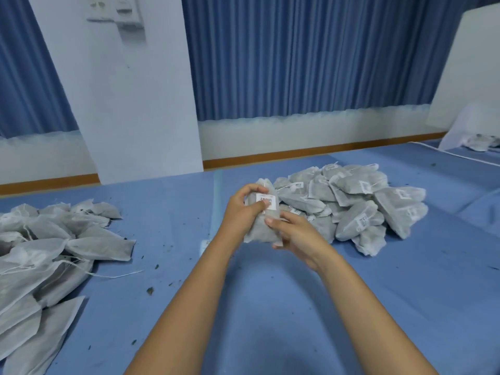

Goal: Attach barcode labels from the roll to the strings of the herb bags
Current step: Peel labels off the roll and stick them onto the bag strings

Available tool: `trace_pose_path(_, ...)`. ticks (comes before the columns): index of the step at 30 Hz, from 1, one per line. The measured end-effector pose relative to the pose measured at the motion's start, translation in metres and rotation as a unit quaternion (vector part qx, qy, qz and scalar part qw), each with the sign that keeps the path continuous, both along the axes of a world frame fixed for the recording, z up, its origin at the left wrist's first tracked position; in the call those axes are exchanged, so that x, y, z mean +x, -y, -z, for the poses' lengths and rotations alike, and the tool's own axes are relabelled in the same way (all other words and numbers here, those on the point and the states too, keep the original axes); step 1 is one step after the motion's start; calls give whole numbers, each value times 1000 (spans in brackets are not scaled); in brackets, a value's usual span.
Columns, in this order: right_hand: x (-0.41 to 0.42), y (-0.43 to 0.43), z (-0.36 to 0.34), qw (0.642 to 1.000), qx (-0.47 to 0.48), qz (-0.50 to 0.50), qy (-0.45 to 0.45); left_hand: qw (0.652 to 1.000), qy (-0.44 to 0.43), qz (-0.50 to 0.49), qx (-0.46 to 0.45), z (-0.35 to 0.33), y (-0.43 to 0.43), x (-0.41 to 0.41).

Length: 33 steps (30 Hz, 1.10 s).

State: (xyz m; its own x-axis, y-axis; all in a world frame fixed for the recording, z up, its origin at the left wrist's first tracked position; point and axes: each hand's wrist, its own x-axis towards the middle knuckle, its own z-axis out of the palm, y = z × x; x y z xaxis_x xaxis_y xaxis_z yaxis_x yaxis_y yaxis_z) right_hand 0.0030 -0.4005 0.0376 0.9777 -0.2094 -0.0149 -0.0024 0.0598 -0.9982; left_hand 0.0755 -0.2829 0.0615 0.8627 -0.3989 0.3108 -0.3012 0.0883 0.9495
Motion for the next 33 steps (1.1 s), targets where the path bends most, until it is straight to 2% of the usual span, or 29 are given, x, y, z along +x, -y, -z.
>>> trace_pose_path(2, -4, 18, 0, 999, 8, 45, -13, 1000, 3, 17, 23, 6, 23, -1)
trace_pose_path(6, 11, 54, -15, 970, 155, 183, 50, 996, -66, 50, -20, 10, 51, -5)
trace_pose_path(9, 26, 81, -17, 957, 226, 179, 27, 995, -83, 52, 0, 14, 55, -6)
trace_pose_path(12, 35, 79, 0, 969, 172, 176, -14, 997, -63, 36, 26, 19, 48, -4)
trace_pose_path(15, 39, 48, 22, 971, 171, 165, 20, 998, -37, 21, 49, 26, 34, -3)
trace_pose_path(19, 45, -19, 38, 991, 78, 93, 56, 987, 95, -24, 130, 37, 7, -9)
trace_pose_path(21, 49, -54, 35, 992, 41, 93, 68, 979, 159, -64, 113, 42, -16, -9)
trace_pose_path(23, 53, -86, 31, 993, 44, 73, 78, 971, 187, -128, 74, 47, -44, -3)
trace_pose_path(27, 61, -147, 26, 994, 66, 6, 91, 938, 131, -321, 11, 63, -109, 14)
trace_pose_path(29, 66, -171, 30, 995, 36, -9, 94, 906, 91, -405, 83, 79, -143, 25)
trace_pose_path(30, 68, -180, 34, 995, 14, -17, 96, 881, 79, -436, 166, 87, -159, 32)
trace_pose_path(33, 76, -200, 47, 995, -45, -36, 85, 760, 99, -443, 465, 104, -204, 50)
